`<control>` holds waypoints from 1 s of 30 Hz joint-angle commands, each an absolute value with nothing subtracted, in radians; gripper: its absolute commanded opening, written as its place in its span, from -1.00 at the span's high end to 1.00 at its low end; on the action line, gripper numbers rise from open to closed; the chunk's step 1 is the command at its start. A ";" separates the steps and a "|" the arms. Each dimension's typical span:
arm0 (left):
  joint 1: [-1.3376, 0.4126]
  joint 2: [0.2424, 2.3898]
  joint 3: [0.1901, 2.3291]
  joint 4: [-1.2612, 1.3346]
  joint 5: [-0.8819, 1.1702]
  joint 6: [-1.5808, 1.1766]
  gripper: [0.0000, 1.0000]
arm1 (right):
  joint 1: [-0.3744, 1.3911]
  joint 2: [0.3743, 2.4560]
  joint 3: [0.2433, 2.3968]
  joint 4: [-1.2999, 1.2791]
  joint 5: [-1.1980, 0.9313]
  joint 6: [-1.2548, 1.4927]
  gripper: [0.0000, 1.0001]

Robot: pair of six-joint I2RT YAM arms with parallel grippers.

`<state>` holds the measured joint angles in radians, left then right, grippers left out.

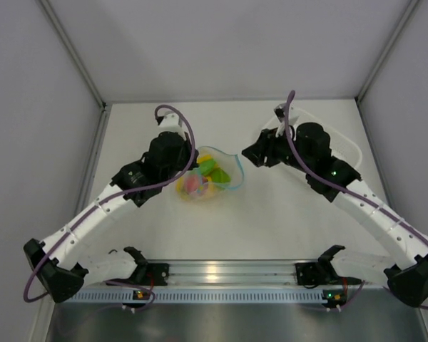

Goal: Open the zip-top bag and remove the fake food

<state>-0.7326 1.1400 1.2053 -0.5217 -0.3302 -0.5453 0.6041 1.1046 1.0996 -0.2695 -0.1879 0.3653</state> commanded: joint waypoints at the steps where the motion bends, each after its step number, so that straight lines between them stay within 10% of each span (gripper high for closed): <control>1: -0.764 1.097 1.175 -0.430 -0.552 -0.759 1.00 | 0.658 1.097 1.104 -0.227 -0.206 0.454 0.04; 17: -0.936 1.134 1.183 -0.408 -0.772 -0.999 1.00 | 0.827 1.324 1.060 -0.041 -0.132 0.592 0.07; 30: -0.988 1.131 1.063 -0.408 -0.818 -1.092 1.00 | 0.925 1.399 1.020 -0.066 -0.137 0.612 -0.83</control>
<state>-0.9661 1.1416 1.0866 -0.4610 -0.7689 -1.0447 0.9031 1.4101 1.0519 -0.1268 -0.1425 0.5682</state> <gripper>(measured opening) 0.012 0.911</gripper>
